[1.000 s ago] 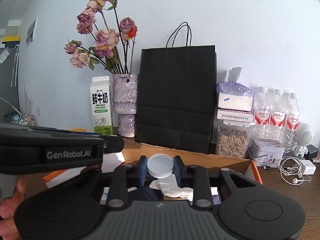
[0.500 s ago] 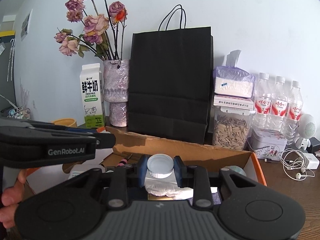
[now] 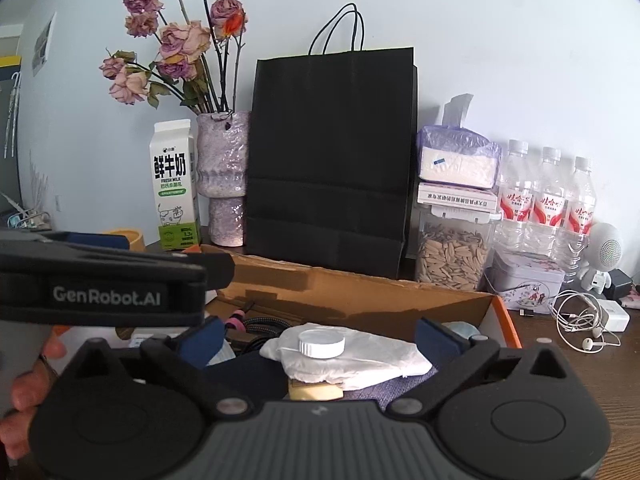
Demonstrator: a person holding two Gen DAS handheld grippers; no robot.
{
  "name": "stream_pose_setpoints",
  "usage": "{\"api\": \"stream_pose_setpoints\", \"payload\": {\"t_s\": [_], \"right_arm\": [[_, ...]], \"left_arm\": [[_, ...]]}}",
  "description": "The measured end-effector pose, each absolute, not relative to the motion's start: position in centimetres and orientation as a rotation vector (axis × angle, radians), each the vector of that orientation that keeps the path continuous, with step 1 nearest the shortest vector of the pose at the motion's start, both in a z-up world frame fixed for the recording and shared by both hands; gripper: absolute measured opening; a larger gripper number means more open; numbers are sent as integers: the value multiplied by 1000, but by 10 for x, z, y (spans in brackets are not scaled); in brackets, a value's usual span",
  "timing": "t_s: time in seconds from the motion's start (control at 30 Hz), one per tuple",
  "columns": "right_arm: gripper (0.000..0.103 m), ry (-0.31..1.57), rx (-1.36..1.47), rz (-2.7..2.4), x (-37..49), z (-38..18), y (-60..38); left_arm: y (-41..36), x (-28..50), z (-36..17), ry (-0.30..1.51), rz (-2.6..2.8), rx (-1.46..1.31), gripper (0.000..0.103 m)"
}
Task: Organize objects
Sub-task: 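Carry both white caps over the box and release them inside, then withdraw both tools from the box back toward the remaining caps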
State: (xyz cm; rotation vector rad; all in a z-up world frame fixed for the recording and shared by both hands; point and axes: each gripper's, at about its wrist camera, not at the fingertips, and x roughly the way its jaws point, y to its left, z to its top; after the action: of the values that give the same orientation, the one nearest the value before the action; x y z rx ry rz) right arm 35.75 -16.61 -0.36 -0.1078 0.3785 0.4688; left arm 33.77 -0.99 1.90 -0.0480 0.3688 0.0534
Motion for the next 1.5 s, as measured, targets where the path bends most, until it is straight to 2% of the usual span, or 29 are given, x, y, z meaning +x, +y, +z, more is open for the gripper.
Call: {"api": "stream_pose_setpoints", "payload": {"t_s": [0.83, 1.5], "right_arm": [[103, 385, -108, 459, 354, -6, -168], [103, 357, -118, 470, 308, -6, -182]], "left_arm": [[-7, 327, 17, 363, 55, -65, 103], [-7, 272, 13, 318, 54, -108, 103]]}}
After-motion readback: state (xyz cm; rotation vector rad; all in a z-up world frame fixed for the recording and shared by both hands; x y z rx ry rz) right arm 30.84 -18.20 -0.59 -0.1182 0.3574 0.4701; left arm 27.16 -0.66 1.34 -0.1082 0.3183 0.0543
